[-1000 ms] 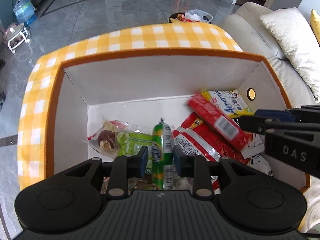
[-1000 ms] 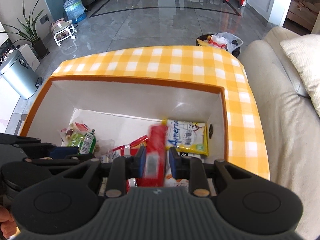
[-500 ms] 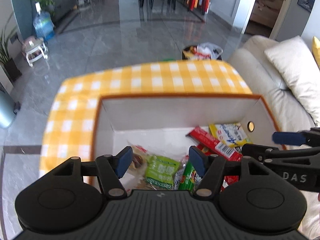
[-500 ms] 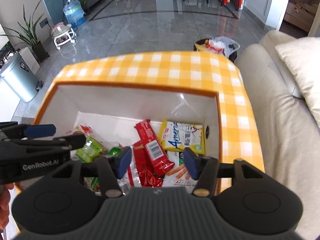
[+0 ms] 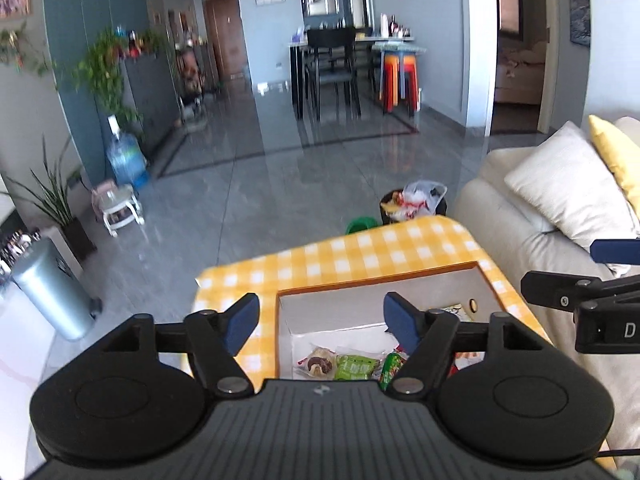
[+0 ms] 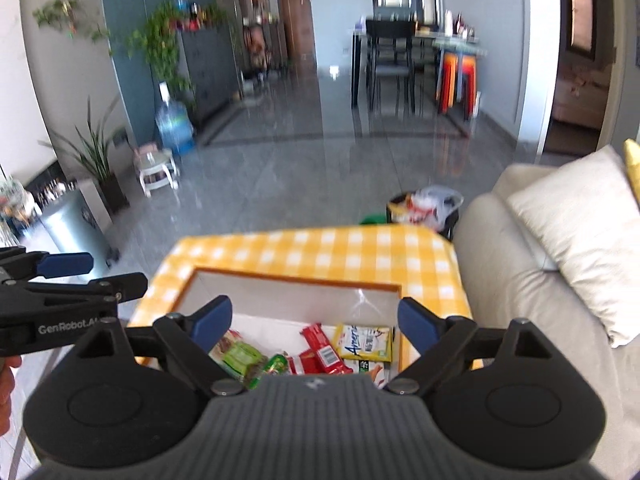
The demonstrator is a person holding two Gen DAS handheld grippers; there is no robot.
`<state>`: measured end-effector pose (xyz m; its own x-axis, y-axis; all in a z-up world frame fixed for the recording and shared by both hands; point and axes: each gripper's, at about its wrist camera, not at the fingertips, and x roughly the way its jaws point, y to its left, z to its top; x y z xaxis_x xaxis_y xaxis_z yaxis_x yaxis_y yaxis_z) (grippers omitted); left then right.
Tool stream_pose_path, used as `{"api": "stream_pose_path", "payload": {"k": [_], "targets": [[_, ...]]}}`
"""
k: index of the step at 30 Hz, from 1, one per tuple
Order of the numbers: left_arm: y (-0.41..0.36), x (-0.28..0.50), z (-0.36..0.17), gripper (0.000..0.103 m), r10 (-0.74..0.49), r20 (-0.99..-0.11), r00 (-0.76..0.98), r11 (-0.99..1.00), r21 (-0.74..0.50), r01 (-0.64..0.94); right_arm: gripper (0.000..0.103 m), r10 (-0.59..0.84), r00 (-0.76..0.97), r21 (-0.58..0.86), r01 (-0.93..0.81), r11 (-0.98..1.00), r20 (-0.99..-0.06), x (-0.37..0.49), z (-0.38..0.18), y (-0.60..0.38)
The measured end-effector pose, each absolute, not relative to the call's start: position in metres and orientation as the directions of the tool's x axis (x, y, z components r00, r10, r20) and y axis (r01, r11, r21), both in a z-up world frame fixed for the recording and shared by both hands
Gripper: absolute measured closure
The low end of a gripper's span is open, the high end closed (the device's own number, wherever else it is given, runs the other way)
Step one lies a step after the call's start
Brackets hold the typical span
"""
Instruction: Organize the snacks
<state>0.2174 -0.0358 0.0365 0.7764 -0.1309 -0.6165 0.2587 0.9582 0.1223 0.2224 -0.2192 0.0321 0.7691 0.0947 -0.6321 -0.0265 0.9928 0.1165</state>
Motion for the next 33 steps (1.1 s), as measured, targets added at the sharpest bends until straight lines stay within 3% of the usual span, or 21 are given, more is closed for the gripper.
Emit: {"api": "stream_pose_path", "payload": {"k": [7, 17, 23, 33], "targets": [[-0.04, 0.149, 0.052, 0.014, -0.101, -0.6, 0.794, 0.952, 0.174, 0.252, 0.009, 0.096, 0.83, 0.115, -0.039, 0.993, -0.55, 0.138, 0.056, -0.212], [-0.038, 0.094, 0.022, 0.014, -0.084, -0.644, 0.76, 0.929, 0.225, 0.293, 0.009, 0.057, 0.791, 0.084, -0.007, 0.996, -0.609, 0.049, 0.03, -0.198], [-0.029, 0.076, 0.004, 0.014, -0.109, -0.633, 0.766, 0.951, 0.157, 0.266, 0.009, 0.042, 0.765, 0.081, 0.013, 0.997, -0.643, 0.034, 0.006, -0.193], [-0.024, 0.083, -0.007, 0.014, -0.098, -0.642, 0.76, 0.966, 0.122, 0.227, 0.009, 0.03, 0.782, 0.067, 0.015, 0.998, -0.622, 0.044, -0.002, -0.184]]}}
